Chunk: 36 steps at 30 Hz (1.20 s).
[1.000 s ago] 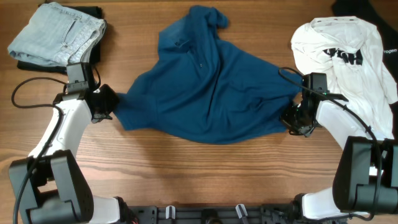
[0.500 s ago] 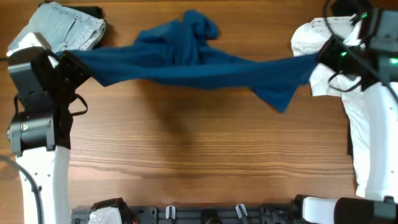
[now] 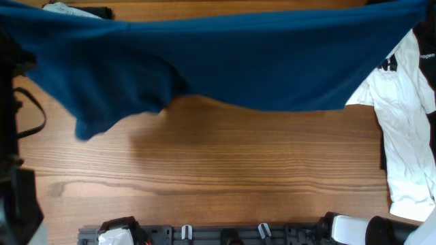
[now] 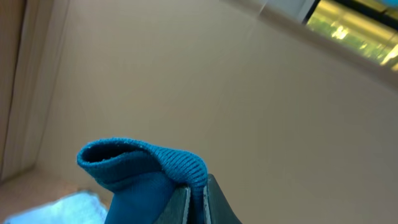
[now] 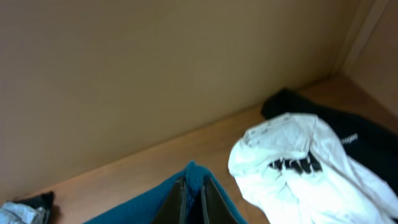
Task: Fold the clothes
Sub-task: 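Lift the polo with both grippers and swing it up and forward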
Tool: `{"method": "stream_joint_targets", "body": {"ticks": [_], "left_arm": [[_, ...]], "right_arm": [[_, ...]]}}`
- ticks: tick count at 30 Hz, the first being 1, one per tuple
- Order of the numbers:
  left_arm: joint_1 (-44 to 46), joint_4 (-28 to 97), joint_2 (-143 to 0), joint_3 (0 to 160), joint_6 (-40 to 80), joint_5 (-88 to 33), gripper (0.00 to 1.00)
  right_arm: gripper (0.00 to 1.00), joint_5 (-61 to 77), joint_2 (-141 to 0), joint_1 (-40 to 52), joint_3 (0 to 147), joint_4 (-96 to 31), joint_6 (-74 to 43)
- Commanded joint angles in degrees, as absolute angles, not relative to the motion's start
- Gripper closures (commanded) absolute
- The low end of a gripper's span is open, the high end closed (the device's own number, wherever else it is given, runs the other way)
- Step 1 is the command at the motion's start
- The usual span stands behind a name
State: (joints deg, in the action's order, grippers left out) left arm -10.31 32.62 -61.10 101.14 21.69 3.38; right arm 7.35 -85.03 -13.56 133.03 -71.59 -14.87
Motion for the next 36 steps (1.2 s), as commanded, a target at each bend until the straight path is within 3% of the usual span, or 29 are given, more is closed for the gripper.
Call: {"method": "stream_joint_targets", "body": {"ticks": [1,6,14,24,36], "left_arm": [[-10.76,32.80,-60.07,107.46,18.61,6.07,0.96],[-10.76,38.81,-57.98,113.06,12.49,7.07,0.96],[-10.76,46.70,-57.32,120.79,12.38,4.84,0.96],[-10.79,62.74,-68.58,145.84,10.81,6.15,0.96],[-10.76,82.37,-83.40,148.14,14.26,10.35,0.96]], "right_arm": [[0.96,6.02,-83.88,-14.61,140.46,-73.80,-13.04],[0.96,6.02,-81.36,-14.61,146.26,-79.70,-12.01],[0.96,9.30,-78.74,-14.59,147.96,-84.53,-9.80],[0.96,10.87,-78.78,-14.59,158.74,-90.52,-10.55],[0.96,11.92,-88.92,-14.59,146.06,-92.12,-9.78]]}}
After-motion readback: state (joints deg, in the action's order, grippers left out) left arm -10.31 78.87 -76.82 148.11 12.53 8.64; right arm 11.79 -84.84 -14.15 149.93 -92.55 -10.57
